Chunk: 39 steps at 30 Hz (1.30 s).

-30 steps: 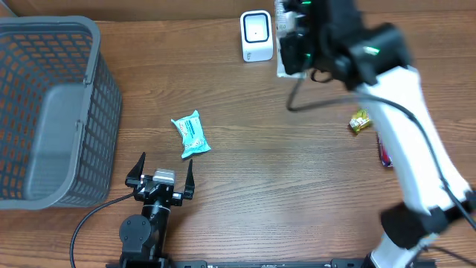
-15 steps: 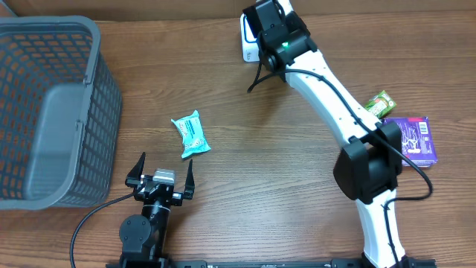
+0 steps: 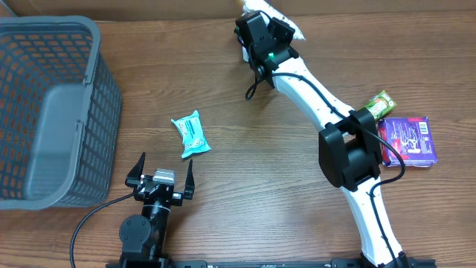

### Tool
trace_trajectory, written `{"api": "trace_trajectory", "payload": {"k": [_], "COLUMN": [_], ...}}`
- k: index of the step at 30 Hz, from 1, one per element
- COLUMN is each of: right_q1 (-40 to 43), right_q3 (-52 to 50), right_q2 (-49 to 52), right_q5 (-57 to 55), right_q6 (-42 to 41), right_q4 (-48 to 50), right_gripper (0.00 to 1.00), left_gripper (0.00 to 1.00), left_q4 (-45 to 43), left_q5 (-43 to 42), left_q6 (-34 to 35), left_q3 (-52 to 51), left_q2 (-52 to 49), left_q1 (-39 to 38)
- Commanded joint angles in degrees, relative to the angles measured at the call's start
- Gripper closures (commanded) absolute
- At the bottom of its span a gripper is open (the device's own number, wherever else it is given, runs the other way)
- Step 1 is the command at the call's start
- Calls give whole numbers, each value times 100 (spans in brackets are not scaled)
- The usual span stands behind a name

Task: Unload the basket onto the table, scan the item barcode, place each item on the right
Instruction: 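Raise the held tube up to the white scanner face, then hold the Pantene tube in front of the scanner, then carry the tube right and set it beside the juice box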

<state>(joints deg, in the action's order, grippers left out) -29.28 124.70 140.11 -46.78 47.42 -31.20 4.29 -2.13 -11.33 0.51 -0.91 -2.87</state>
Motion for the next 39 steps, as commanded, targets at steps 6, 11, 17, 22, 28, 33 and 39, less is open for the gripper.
{"api": "trace_trajectory", "payload": {"k": [6, 11, 17, 22, 28, 33, 39], "right_q1": [24, 9, -87, -446, -962, -739, 256], "right_q3": [13, 13, 15, 20, 20, 20, -15], "right_q2": [7, 7, -33, -461, -1558, -2328, -2479], "right_q5": [42, 153, 496, 1617, 3547, 6111, 6186], "right_q6": [-437, -437, -442, -1034, -1904, -2916, -5237], "right_q4": [-83, -227, -848, -1849, -2975, -3615, -4503], "right_gripper": [96, 96, 96, 96, 96, 96, 96], "left_gripper": [0, 0, 0, 0, 0, 1, 0], "left_q4": [9, 9, 9, 9, 9, 9, 9], "left_q5": [2, 2, 0, 2, 2, 2, 0], "left_q6": [20, 17, 17, 17, 17, 17, 17], "left_q3": [-24, -24, -24, -24, -22, -24, -22], "left_q2": [26, 26, 26, 26, 26, 26, 26], "left_q1": [33, 33, 33, 33, 33, 33, 33]}}
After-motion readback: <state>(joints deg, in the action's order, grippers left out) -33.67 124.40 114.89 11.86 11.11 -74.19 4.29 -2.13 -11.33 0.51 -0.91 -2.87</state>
